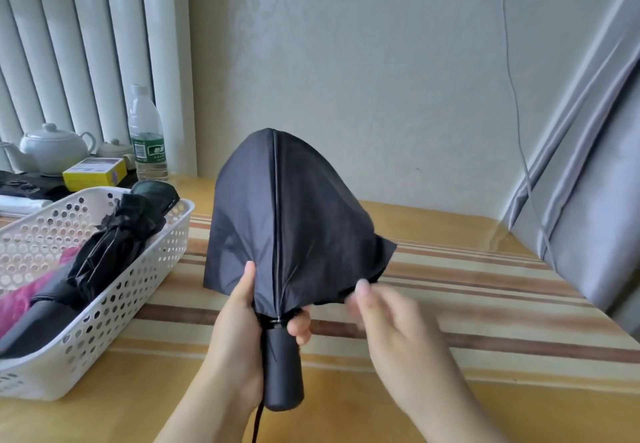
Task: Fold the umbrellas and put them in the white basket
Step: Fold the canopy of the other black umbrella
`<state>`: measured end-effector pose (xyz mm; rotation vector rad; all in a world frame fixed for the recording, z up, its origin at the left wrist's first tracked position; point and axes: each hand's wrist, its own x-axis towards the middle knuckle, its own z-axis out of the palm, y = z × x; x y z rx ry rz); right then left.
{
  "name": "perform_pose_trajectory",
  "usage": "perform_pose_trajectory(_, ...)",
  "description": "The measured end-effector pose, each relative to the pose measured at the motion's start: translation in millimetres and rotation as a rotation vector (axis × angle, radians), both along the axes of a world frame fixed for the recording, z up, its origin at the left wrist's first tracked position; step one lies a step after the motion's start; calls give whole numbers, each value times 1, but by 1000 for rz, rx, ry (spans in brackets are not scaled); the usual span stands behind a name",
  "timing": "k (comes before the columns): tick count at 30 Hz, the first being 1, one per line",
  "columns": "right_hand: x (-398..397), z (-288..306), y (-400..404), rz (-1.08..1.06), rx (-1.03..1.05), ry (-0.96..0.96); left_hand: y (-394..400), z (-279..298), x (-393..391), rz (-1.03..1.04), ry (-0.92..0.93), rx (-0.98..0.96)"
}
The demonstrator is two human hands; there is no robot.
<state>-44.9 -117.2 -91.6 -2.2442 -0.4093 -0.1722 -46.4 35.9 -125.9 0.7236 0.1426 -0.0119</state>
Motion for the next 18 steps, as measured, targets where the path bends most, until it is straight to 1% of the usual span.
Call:
perform_pose_trajectory(1, -1, 8, 3, -54, 48, -111, -2, 1, 0, -1, -16, -4)
perform_pose_trajectory(2, -1, 16, 8, -77, 50, -175, -4, 1, -1, 8, -1, 30)
perform_pose_trajectory(3, 1, 26, 15, -81, -9, -181, -8, -1, -2, 16, 1, 76)
perform_pose_trajectory(5, 8, 39, 27, -96, -206, -108, -14, -6, -2, 57, 23, 194)
perform_pose_trajectory(6, 14, 42, 33, -89, -262, -63, -17, -6, -1, 72, 29, 260)
perform_pose_trajectory(7, 19, 44, 39, -84, -269, -8, -20, -6, -2, 72, 31, 321)
perform_pose_trajectory(9, 25, 43, 45, -99, -173, 94, -24, -8, -3, 56, 34, 422)
perform_pose_trajectory(12, 35, 30, 49, -189, 156, 211, -28, -10, -5, 0, 39, 504)
perform_pose_trajectory(14, 41, 20, 49, -250, 347, 234, -31, -10, -4, -40, 62, 535)
perform_pose_trajectory(16, 45, 13, 46, -288, 454, 217, -33, -8, -3, 10, 90, 533)
perform_pose_trajectory(17, 47, 12, 44, -303, 474, 190, -33, -10, -1, 73, 104, 617)
perform_pose_trajectory(18, 48, 12, 42, -322, 475, 155, -33, -13, -1, 140, 96, 827)
